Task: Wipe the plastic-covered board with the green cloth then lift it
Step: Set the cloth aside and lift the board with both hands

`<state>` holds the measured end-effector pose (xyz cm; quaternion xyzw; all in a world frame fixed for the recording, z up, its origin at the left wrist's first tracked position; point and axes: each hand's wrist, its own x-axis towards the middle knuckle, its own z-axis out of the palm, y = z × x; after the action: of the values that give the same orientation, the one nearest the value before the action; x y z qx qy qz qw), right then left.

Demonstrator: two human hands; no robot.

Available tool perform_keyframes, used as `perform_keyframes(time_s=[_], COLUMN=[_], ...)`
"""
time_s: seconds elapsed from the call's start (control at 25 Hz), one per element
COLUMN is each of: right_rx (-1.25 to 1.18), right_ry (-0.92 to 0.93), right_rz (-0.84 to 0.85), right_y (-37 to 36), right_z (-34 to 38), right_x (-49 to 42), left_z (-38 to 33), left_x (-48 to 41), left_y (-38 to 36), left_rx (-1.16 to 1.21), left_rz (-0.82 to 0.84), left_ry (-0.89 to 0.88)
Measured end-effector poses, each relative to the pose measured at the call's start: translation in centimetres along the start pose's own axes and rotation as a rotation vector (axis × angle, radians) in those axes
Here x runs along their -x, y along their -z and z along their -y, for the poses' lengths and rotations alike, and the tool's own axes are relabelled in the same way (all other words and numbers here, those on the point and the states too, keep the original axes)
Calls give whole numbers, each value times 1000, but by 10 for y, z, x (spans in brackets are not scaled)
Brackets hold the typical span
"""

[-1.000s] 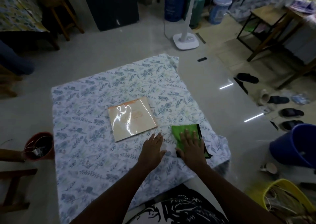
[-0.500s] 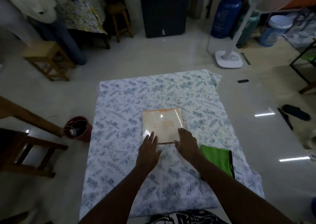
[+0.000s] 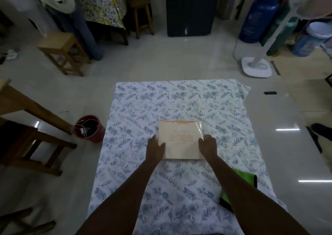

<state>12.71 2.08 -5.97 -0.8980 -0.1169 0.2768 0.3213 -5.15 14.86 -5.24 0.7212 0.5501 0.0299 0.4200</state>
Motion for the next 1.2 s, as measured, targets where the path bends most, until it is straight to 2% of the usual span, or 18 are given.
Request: perform_keyframes(time_s=[0.36,0.56,0.76,0.92,1.2], right_rx=[-342,-436,-336,-214,-139], right_ry=[13,206,300,350,445], right_rz=[113,108,80,21,-21], right_y=[32,52,59,61,72], right_z=[22,38,30,19,26], right_x=[-4,4,19,32,31], left_z=[-13,-39,-40,-34,-42], left_x=[1,13,27,36,40], left_y=[37,59,61,57,60], left_rx=[234,294,127,88,137], left_rz=[72,24,-91,-137,-155], left_ry=[-48,-189,-311,-368,-324])
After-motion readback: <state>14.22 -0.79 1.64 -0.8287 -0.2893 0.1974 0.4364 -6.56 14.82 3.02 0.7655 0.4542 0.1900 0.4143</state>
